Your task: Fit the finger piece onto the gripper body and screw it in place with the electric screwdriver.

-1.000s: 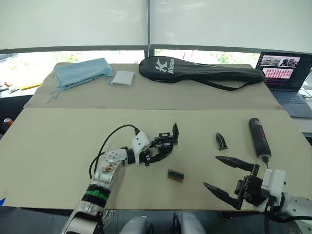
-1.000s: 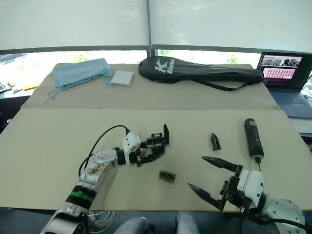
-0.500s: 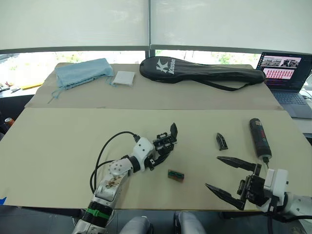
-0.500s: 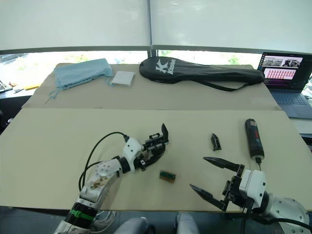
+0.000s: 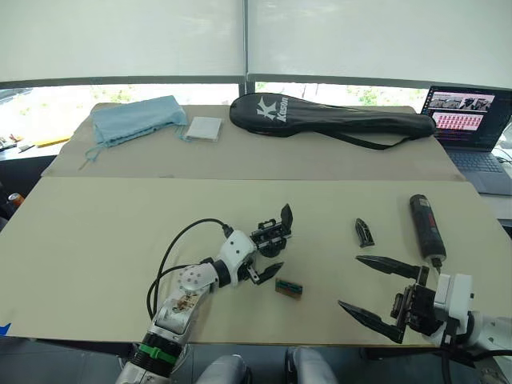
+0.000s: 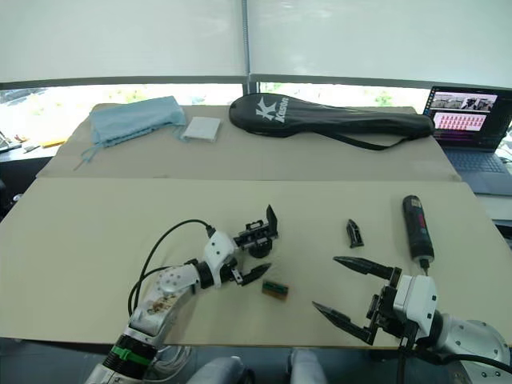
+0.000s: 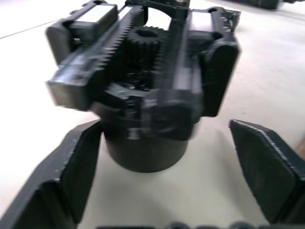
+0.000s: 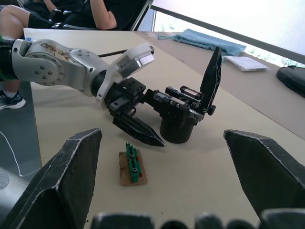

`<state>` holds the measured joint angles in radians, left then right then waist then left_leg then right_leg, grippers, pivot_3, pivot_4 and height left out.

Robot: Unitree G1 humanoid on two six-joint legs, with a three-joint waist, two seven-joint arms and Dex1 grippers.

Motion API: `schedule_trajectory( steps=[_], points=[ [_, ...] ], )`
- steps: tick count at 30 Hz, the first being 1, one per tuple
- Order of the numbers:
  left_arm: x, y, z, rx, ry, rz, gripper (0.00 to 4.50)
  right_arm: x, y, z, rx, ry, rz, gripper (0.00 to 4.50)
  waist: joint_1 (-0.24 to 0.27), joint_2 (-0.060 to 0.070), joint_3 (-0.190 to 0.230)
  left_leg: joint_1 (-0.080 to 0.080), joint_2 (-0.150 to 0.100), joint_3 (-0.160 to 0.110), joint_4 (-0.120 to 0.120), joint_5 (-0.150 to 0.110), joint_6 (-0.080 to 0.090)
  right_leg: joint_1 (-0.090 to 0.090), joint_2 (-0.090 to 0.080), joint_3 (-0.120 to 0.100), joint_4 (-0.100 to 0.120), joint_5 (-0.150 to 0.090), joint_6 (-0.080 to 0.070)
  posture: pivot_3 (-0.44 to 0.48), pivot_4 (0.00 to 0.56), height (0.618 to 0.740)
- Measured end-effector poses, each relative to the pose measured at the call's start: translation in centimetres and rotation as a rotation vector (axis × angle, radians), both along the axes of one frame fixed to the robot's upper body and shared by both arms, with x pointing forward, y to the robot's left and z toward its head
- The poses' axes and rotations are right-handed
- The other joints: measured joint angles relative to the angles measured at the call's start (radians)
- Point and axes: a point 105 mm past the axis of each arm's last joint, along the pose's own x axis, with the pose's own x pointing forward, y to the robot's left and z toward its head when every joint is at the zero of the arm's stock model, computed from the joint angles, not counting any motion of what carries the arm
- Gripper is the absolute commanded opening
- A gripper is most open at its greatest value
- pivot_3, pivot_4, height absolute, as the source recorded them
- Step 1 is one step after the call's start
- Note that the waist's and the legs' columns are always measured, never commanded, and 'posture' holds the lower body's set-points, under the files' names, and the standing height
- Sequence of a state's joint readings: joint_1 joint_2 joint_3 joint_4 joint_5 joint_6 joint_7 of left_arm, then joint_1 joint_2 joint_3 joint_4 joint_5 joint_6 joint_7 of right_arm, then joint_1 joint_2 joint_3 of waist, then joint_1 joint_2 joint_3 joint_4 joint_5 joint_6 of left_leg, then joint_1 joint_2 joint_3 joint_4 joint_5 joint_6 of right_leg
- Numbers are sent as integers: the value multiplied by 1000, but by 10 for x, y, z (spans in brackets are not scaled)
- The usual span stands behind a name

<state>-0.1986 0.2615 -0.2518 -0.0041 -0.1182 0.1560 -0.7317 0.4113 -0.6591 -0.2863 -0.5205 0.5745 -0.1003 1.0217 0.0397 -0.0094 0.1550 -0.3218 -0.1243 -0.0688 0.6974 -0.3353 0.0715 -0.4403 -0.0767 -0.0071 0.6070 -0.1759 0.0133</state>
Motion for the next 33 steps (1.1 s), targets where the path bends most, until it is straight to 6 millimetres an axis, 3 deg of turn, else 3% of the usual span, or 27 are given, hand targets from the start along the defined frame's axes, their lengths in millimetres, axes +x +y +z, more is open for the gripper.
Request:
schedule_trajectory(
  steps=[4, 11, 18, 29, 33],
  points=[
    [1, 6, 0, 12, 10, -37, 4468, 0, 0, 0, 1, -2, 0, 4500, 0, 0, 0, 0, 0, 0, 0, 0, 0, 0, 0, 0, 0, 0, 0, 0, 150, 740],
    [18, 37, 2, 101, 22, -185, 4468, 2, 1, 2, 7, -11, -1, 4500, -2, 0, 0, 0, 0, 0, 0, 1, -1, 0, 0, -3, 1, 0, 0, 0, 150, 740],
    [36, 23, 6, 89, 2, -329, 4468, 2, 1, 1, 10, -10, -4, 4500, 3, 0, 0, 0, -1, 0, 0, 2, 1, 0, 0, -4, -1, 0, -1, 0, 150, 740],
    [44, 3, 5, 100, -8, -445, 4468, -4, 0, -2, 19, 13, -35, 4500, 1, 0, 0, 0, -1, 0, 1, 2, 2, 0, -1, -1, 0, 0, 0, 0, 150, 740],
    [42, 4, 5, 105, -5, -474, 3210, -5, 1, 0, 20, 6, -38, 4500, 0, 0, 0, 0, 0, 0, 1, 2, 2, 0, 0, -1, 0, 0, 0, 0, 150, 740]
  ],
)
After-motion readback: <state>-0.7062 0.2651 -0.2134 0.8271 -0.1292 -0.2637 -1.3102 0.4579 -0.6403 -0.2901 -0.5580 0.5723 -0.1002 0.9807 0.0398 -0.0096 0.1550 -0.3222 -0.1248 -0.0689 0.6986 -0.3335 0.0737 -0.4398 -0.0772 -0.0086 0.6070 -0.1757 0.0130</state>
